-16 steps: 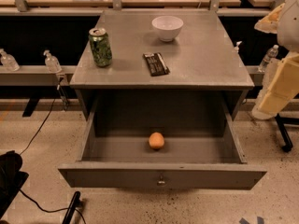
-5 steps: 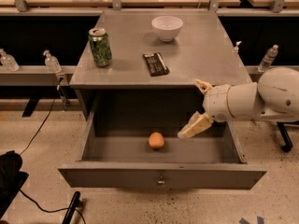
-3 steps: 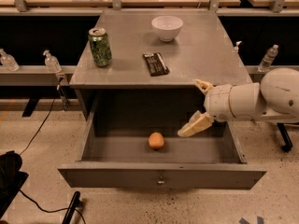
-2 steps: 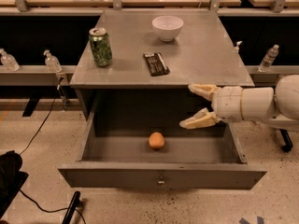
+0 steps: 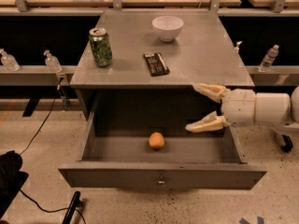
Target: Pick orange from top drawer and place on counter
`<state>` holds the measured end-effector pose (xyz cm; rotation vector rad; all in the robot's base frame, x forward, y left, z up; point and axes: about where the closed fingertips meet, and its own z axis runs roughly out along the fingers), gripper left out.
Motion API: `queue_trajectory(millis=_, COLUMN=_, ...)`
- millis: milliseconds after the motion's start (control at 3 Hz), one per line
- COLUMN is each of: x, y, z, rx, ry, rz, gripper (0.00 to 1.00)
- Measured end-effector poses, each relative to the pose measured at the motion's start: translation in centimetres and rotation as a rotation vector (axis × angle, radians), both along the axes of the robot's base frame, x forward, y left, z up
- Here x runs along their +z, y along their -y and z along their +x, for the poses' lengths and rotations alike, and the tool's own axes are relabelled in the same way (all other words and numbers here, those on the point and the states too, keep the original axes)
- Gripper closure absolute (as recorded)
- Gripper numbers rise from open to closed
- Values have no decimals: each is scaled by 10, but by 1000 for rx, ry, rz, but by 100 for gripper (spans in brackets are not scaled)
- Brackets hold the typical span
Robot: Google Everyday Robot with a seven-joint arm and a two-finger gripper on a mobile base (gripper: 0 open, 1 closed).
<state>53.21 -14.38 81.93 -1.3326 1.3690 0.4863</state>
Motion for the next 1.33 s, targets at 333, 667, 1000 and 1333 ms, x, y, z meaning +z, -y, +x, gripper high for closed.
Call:
queue_trajectory(millis=333, x=-22, y=-22, z=-8, rx=43, ry=-28, rz=-94, gripper=26)
queue_trajectory(millis=667, x=-42, y=-50, z=-13, rx=87, ry=-59, rz=-167, gripper=27)
queue_trajectory(millis=1000, x=-55, y=-72, z=-14, rx=112, ry=-90, rz=-198, gripper=29)
queue_trajectory(millis=1333, x=-69, y=-88, z=-5, rx=95, ry=-137, rz=-199, gripper=35)
